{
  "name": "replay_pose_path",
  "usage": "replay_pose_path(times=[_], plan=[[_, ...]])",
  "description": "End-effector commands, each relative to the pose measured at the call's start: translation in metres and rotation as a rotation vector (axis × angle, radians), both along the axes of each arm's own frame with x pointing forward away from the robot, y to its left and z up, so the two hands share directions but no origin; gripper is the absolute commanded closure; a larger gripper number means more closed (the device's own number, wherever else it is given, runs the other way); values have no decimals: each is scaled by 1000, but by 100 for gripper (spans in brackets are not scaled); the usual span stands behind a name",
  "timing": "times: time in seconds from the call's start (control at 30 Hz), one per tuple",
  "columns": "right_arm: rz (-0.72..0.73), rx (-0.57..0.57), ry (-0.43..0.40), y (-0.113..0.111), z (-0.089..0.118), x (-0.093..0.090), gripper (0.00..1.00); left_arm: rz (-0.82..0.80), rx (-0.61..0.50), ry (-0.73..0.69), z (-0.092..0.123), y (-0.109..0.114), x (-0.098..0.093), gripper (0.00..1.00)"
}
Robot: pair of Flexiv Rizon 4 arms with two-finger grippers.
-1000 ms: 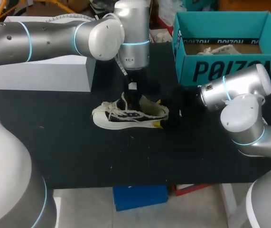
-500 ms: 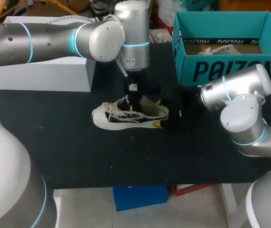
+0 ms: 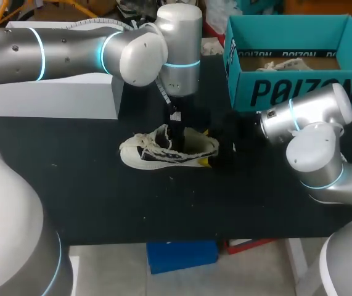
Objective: Take the shoe out of the shoebox, open the shoe tongue, remove and reinsert the insole, then place the shoe into the shoebox
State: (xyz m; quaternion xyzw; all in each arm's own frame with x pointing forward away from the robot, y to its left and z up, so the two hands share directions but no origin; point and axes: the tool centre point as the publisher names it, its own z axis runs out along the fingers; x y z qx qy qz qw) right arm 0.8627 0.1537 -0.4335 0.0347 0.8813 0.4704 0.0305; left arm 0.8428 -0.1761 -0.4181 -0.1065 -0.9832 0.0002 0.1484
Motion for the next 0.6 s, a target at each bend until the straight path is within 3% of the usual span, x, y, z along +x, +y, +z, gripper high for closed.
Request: replay_pose_path(times=[0.03, 0.6], plan=[[-2, -2, 1, 0, -1, 1, 100, 6, 25, -134, -11, 1, -12, 53], [-2, -2, 1, 0, -1, 1, 100, 20, 44, -561, -34, 15, 24, 53]])
